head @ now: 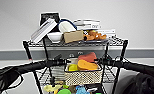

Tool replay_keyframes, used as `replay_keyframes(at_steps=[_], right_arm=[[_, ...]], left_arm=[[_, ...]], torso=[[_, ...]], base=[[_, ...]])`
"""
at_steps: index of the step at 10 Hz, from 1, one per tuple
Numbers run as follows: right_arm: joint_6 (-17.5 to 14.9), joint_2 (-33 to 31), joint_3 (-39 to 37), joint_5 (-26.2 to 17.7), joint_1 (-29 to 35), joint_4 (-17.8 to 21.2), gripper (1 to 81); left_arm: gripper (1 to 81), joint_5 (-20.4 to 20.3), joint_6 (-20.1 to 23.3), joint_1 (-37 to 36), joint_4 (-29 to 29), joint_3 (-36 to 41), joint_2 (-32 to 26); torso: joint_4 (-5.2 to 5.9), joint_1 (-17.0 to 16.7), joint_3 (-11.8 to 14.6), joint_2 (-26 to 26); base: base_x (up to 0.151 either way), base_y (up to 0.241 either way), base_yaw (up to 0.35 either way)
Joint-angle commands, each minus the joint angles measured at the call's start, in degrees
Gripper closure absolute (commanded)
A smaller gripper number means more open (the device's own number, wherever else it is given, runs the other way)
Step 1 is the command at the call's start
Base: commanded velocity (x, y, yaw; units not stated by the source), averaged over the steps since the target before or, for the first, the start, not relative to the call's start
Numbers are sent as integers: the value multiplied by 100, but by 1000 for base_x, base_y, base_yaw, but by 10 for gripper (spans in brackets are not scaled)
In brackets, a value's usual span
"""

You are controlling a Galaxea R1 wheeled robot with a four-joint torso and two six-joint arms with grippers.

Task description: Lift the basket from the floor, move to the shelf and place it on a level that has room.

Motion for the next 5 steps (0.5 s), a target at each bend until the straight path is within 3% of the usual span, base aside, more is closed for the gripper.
replay_keyframes(at_steps=[1, 5], right_arm=[[46, -827, 1055, 189, 870, 70, 10], [37, -1706, 2066, 533, 502, 44, 10]], left_arm=[[10, -44, 29, -1028, 2, 662, -550], [10, -53, 38, -905, 98, 1541, -1429]], torso=[[0, 0, 0, 0], [0, 0, 0, -2]], base=[[0, 0, 0], [0, 0, 0]])
